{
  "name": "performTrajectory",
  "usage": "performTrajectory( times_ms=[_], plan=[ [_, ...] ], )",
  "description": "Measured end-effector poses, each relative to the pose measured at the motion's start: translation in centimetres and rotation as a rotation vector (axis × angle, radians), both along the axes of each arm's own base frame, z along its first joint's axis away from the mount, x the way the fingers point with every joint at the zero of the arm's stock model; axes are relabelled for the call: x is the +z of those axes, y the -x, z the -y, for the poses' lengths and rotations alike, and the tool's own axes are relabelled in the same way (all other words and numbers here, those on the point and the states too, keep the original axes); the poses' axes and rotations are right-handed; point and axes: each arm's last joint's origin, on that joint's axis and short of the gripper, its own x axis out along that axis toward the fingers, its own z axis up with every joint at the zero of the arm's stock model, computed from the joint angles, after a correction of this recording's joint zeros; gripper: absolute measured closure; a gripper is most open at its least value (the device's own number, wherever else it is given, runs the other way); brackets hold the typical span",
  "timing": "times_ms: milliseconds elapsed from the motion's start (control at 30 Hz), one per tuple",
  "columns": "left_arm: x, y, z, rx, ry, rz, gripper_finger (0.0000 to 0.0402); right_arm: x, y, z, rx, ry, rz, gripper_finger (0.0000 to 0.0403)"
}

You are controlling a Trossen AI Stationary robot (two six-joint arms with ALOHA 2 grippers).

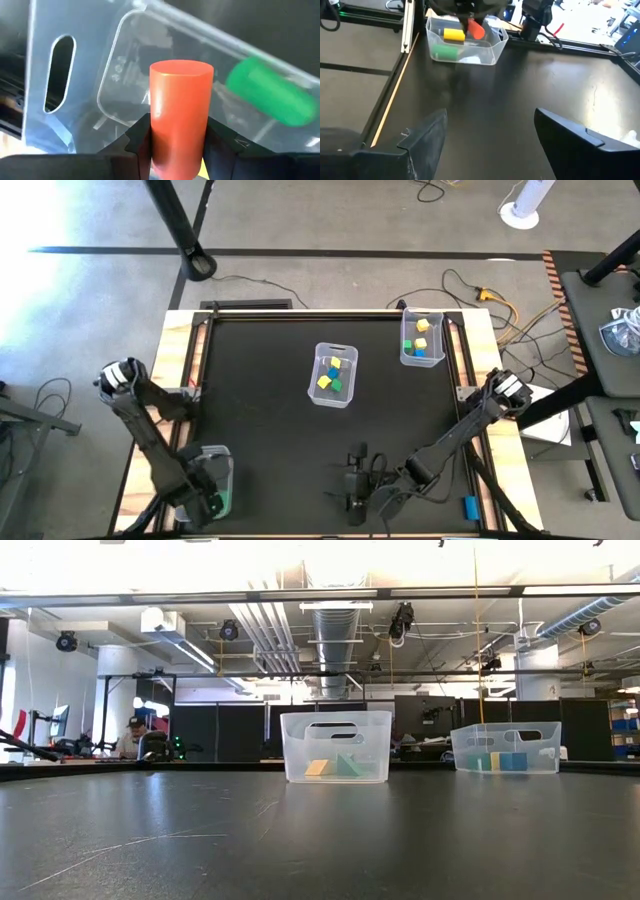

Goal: Sort blocks by size
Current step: Put the red cylindrical block into the bottom transparent bin

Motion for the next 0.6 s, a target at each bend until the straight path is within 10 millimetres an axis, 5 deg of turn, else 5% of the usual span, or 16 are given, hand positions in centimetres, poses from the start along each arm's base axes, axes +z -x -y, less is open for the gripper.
performTrajectory(
  times_ms=[367,600],
  plan=[
    [-4.0,0.1,-0.8,-0.023,0.121,-0.042,0.0281,-0.3,1.9,0.1,-0.036,-0.095,-0.176,0.0130],
    [-5.1,0.8,-1.7,-0.019,0.092,-0.098,0.0252,-0.9,5.5,0.4,-0.113,-0.307,-0.721,0.0116]
  ],
)
